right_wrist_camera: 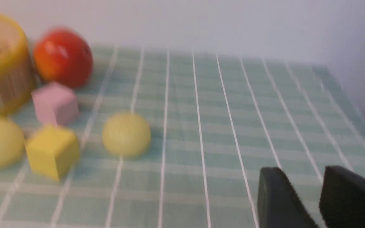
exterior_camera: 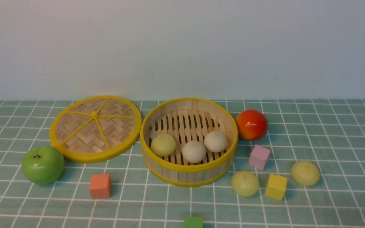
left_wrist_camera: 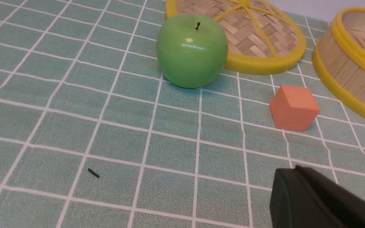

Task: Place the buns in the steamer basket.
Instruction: Use the right arm to grab a steamed stuffed bun

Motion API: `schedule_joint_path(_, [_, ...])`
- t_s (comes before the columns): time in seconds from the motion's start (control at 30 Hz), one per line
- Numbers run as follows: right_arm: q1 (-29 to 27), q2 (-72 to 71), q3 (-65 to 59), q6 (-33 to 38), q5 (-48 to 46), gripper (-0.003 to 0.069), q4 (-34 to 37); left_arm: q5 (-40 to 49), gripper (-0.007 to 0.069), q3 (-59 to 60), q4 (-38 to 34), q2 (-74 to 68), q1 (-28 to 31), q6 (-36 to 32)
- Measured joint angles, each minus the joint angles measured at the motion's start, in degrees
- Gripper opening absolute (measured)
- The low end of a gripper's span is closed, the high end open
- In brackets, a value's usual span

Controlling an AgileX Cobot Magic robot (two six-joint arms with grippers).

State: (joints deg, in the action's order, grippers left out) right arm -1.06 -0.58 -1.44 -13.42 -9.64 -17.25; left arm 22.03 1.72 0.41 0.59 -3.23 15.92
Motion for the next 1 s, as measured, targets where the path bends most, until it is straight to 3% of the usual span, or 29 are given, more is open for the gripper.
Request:
schedule_joint_path(0.27, [0.0, 0.0, 0.0, -5.7, 24.1, 0.024, -0.2, 0.0, 0.0024, 0.0, 0.0, 0.0, 0.0, 0.0])
schedule_joint_path(0.3, [0.0, 0.0, 0.0, -8.2, 31.0, 0.024, -0.4, 0.0, 0.0024, 0.0, 0.0, 0.0, 0.0, 0.0])
schedule_joint_path(0.43, [-0.1, 0.0, 0.3, -13.1, 39.0, 0.024, -1.5, 0.0, 0.0024, 0.0, 0.0, 0.0, 0.0, 0.0])
schedule_joint_path(0.57, [-0.1, 3.1, 10.1, -20.4, 31.9, 0.024, -1.9, 0.0, 0.0024, 0.0, 0.0, 0.0, 0.0, 0.0])
schedule_joint_path(0.67, [-0.1, 10.6, 24.0, -23.0, 17.2, 0.024, -1.9, 0.0, 0.0025, 0.0, 0.0, 0.0, 0.0, 0.0])
schedule_joint_path(0.7, [-0.1, 11.3, 25.0, -23.0, 16.1, 0.024, -1.9, 0.0, 0.0025, 0.0, 0.0, 0.0, 0.0, 0.0])
schedule_joint_path(0.77, [-0.1, 20.6, 35.9, -23.0, 3.2, 0.024, -2.0, 0.0, 0.0029, 0.0, 0.0, 0.0, 0.0, 0.0])
schedule_joint_path(0.87, [-0.1, 33.0, 42.8, -21.4, -8.5, 0.024, -4.0, 0.0, 0.0032, 0.0, -0.1, 0.0, 0.0, 0.0])
schedule_joint_path(1.0, [-0.1, 47.3, 44.0, -18.1, -14.3, 0.024, -6.2, 0.0, 0.0038, 0.0, -0.1, 0.0, 0.0, 0.0])
